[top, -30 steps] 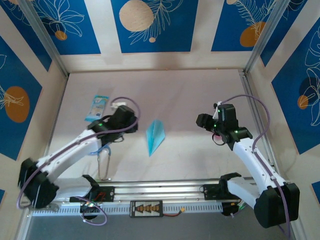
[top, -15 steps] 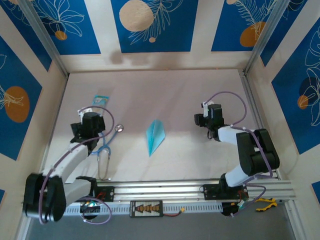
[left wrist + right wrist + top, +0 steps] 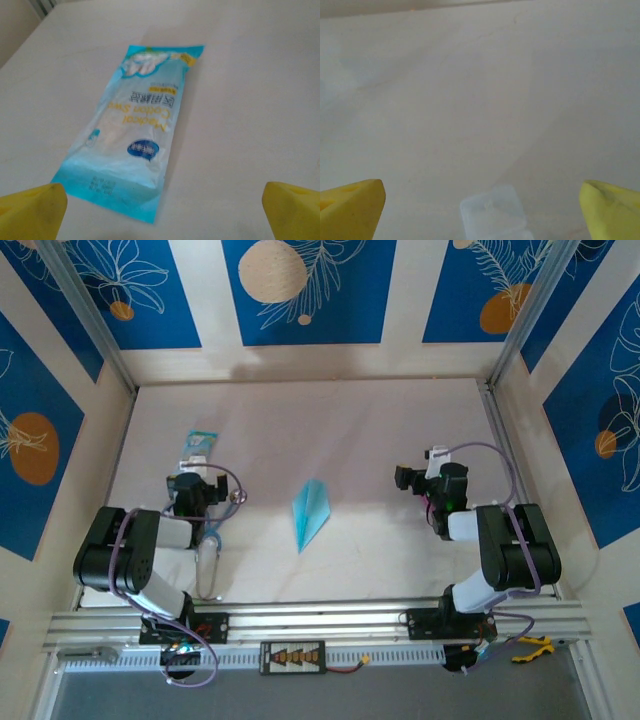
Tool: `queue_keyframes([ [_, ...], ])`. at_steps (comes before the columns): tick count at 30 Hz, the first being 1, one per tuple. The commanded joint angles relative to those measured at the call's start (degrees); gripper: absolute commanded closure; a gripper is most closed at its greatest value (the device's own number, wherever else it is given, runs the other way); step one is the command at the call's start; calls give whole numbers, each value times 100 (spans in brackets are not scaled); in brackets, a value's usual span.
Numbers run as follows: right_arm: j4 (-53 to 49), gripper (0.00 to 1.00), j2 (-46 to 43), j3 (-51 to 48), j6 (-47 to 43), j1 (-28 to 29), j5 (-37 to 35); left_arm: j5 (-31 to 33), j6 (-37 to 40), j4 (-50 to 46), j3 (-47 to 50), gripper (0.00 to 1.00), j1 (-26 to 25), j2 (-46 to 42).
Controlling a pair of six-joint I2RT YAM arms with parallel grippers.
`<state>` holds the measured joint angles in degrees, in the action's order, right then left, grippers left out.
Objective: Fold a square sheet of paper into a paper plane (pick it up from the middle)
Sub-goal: Reset both arms
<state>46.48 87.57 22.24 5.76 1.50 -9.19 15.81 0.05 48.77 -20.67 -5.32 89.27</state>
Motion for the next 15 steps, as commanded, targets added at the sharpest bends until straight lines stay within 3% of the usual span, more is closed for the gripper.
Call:
queue_keyframes([
  [1,265,1,-22,29,172,0,-441,-309,20,726,55,0,49,25],
  [4,349,1,-19,-9,24,186,-674,-325,56,769,65,0,41,20],
  [15,250,1,-29,26,54,114,-504,-492,126,702,16,0,40,31],
])
